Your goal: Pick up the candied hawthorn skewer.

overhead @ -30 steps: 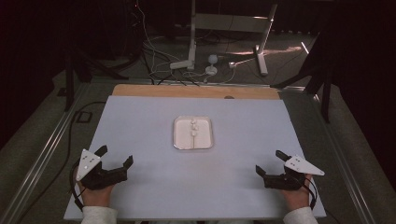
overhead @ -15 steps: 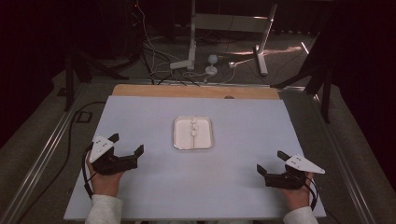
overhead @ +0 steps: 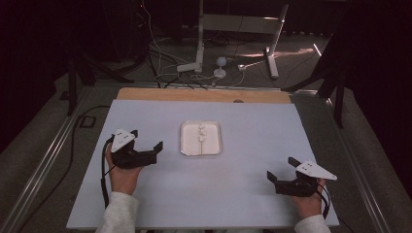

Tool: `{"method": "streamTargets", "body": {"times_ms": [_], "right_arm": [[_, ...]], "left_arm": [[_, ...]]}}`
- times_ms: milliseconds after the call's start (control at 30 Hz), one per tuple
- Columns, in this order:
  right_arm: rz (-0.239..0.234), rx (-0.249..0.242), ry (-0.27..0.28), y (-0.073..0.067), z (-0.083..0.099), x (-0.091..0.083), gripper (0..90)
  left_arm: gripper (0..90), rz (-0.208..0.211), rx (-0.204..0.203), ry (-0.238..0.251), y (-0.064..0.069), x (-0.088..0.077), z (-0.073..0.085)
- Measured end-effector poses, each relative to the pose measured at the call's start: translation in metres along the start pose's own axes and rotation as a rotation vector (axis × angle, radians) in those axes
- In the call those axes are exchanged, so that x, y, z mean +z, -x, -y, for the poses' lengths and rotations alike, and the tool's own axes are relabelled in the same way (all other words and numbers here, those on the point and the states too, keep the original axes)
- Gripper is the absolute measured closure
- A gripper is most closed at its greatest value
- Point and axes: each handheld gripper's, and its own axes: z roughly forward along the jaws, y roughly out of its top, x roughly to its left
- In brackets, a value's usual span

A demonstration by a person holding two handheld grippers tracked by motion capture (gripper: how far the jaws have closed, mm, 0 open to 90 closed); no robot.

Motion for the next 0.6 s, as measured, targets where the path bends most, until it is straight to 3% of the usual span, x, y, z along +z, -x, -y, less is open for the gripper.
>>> {"method": "streamTargets", "body": {"times_ms": [233,600], "right_arm": [[0.0,0.001,-0.002,0.0,0.0,0.0,0.0],[-0.002,-0.001,-0.014,0.0,0.001,0.001,0.0]], "left_arm": [[0.5,0.023,0.015,-0.04,0.016,0.029,-0.002],[0.5,0.036,0.031,-0.089,0.03,0.061,-0.002]]}}
